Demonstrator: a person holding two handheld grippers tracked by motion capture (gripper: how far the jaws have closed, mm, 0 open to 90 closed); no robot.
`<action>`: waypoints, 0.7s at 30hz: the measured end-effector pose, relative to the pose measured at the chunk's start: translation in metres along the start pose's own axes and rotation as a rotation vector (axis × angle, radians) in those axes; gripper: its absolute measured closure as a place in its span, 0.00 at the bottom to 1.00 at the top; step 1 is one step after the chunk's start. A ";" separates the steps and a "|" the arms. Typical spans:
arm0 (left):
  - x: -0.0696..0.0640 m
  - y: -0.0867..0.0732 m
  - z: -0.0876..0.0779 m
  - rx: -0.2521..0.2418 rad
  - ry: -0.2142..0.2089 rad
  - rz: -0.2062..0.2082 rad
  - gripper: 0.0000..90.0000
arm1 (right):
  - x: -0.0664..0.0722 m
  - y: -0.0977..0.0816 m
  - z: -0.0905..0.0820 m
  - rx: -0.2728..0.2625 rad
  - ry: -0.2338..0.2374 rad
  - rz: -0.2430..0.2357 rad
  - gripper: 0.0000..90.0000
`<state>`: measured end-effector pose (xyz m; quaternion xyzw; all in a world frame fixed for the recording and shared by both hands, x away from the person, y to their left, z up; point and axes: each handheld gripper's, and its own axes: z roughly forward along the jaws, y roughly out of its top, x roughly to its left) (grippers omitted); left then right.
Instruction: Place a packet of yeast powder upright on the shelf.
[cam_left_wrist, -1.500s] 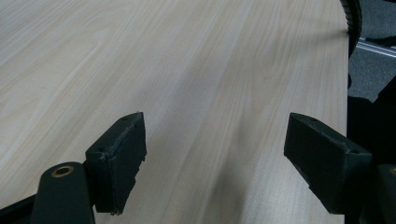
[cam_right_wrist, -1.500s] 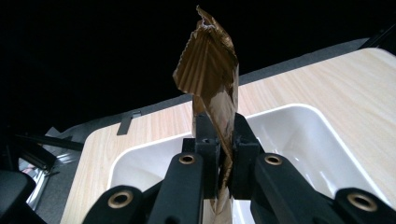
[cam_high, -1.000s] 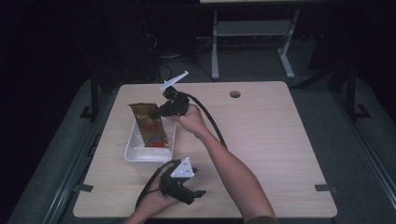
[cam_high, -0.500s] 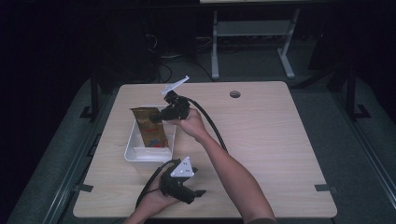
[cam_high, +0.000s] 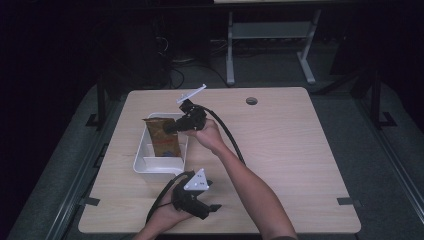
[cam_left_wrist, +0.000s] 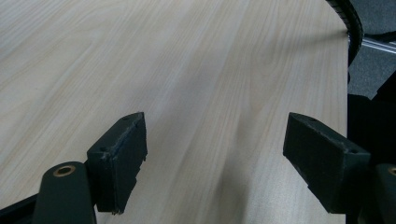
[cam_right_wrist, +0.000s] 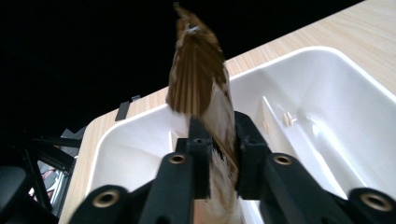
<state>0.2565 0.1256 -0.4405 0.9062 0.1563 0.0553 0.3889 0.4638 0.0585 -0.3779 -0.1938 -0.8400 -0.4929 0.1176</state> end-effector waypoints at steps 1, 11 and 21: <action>0.000 0.000 0.000 -0.003 0.000 0.001 0.23 | -0.001 -0.001 0.000 0.005 -0.003 0.006 0.81; 0.000 0.000 0.001 -0.004 -0.002 -0.003 0.23 | -0.003 -0.005 -0.010 -0.005 -0.020 0.024 0.60; 0.001 0.000 0.000 -0.008 0.001 -0.014 0.23 | -0.004 -0.014 -0.032 -0.022 -0.041 0.048 0.46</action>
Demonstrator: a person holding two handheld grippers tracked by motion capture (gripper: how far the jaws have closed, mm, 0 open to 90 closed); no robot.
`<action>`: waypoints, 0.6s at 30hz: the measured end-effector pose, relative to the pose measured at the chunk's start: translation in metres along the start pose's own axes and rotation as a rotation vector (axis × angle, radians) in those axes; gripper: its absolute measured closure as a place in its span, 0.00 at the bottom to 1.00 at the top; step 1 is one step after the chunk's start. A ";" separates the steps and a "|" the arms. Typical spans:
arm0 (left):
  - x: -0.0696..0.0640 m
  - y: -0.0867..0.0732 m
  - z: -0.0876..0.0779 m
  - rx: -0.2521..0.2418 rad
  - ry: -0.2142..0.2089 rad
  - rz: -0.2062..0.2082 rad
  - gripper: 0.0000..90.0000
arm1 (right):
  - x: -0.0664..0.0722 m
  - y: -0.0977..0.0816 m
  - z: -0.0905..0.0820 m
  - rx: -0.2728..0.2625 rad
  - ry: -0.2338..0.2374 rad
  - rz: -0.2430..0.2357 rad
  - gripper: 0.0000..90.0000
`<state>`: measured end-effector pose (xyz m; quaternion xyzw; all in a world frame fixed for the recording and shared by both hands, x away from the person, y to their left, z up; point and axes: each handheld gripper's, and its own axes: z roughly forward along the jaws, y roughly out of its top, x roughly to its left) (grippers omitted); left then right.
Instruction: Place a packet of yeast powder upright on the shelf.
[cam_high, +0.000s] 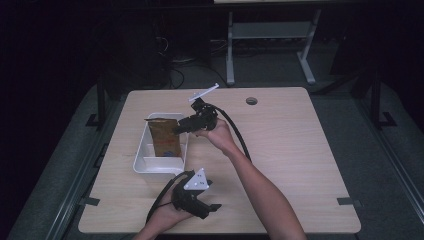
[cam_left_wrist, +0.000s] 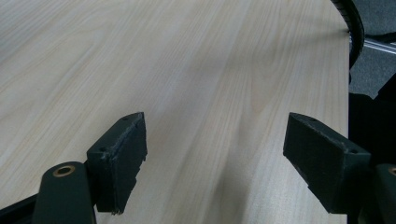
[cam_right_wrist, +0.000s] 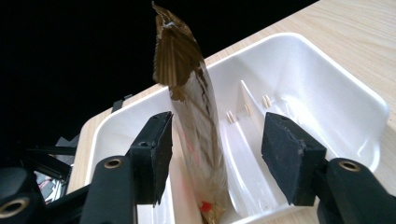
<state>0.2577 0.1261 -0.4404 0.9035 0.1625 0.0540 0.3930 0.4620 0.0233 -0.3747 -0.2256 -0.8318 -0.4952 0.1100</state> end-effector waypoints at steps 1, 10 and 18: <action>0.000 0.000 0.000 -0.001 0.001 -0.001 0.23 | 0.000 0.000 -0.001 -0.002 -0.002 0.000 0.45; 0.000 0.000 0.003 0.005 -0.004 -0.001 0.23 | 0.002 -0.008 -0.026 -0.025 -0.009 -0.002 0.41; 0.000 0.001 0.002 0.001 -0.005 0.000 0.23 | 0.003 -0.016 -0.043 -0.046 -0.026 -0.005 0.39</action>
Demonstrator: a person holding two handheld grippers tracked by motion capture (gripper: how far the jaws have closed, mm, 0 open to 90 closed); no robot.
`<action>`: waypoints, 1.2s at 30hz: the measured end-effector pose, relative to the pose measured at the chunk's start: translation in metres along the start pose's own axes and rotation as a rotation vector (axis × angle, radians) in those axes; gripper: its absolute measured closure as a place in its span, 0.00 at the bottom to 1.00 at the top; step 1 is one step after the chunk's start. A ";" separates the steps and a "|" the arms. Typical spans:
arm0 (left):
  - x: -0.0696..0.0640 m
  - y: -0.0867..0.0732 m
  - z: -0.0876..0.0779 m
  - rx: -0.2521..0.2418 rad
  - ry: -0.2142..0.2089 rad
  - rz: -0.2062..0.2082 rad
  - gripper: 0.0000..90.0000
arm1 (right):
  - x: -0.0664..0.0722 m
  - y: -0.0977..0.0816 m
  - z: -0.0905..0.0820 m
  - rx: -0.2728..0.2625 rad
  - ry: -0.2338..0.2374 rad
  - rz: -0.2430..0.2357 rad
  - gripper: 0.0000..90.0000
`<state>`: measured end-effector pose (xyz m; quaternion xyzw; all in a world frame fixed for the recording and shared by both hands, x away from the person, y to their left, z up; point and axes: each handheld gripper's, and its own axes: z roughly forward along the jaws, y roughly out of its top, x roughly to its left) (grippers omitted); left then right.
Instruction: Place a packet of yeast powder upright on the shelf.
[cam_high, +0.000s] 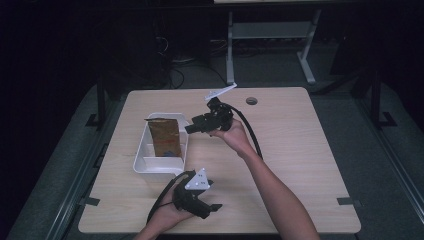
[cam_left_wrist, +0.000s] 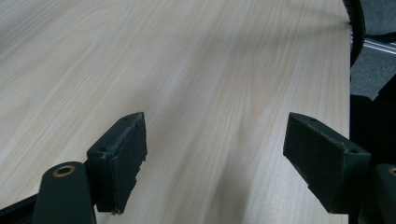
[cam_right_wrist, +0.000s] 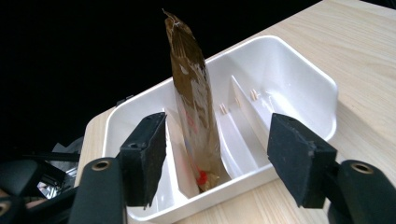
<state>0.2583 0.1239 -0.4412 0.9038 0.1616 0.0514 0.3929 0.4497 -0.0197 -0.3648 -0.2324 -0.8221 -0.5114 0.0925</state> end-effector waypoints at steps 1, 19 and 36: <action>0.000 0.000 0.000 -0.001 -0.001 0.000 0.23 | 0.001 -0.001 -0.003 -0.001 -0.001 0.005 0.40; 0.003 0.000 0.001 0.001 -0.010 -0.015 0.24 | -0.001 -0.023 -0.047 -0.041 -0.041 0.019 0.38; 0.005 0.001 0.002 0.001 -0.010 -0.027 0.24 | -0.010 -0.054 -0.084 -0.069 -0.084 0.066 0.36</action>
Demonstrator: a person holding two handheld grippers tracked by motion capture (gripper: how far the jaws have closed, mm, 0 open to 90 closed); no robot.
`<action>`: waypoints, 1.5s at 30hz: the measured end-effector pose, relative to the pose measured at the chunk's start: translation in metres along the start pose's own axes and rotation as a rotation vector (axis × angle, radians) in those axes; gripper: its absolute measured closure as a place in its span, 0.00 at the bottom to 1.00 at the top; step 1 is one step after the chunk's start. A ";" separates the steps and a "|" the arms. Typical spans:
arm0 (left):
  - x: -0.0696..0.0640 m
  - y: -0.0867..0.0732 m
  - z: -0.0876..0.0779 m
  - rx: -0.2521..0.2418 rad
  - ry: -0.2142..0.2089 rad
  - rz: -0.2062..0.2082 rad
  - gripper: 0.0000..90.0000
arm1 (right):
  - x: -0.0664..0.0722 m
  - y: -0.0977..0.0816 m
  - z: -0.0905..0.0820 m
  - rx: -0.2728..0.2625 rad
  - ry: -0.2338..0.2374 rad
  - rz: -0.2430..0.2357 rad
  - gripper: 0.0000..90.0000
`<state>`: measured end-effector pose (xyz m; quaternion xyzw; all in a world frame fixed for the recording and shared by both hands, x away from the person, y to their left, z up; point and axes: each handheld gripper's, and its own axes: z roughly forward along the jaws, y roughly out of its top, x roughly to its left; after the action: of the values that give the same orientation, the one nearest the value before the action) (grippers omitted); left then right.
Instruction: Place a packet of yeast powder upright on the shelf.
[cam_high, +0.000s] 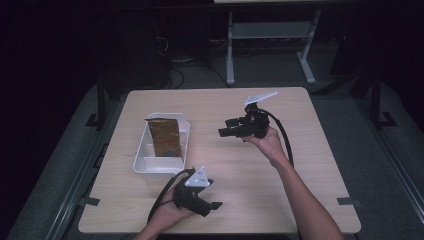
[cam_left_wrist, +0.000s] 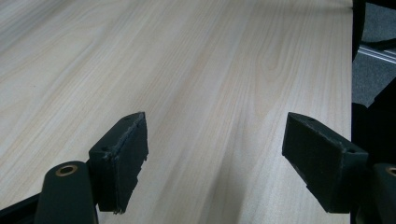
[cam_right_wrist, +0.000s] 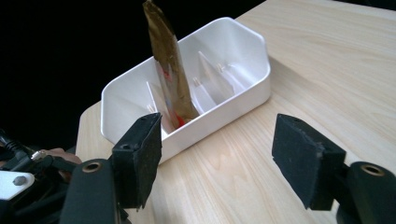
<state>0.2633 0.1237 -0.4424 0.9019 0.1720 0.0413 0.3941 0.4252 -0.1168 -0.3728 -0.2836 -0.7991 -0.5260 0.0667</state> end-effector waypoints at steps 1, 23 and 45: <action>-0.001 0.000 0.000 -0.002 0.000 -0.001 0.24 | -0.001 -0.002 -0.002 0.003 -0.005 0.001 0.36; 0.003 0.002 0.000 -0.017 0.008 -0.020 0.23 | -0.016 -0.045 -0.052 -0.027 -0.044 0.072 0.34; 0.005 0.003 -0.001 -0.027 0.012 -0.029 0.23 | -0.019 -0.094 -0.095 -0.050 -0.104 0.119 0.34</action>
<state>0.2688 0.1244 -0.4404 0.8935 0.1870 0.0433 0.4059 0.3738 -0.2345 -0.4148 -0.3591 -0.7698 -0.5254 0.0493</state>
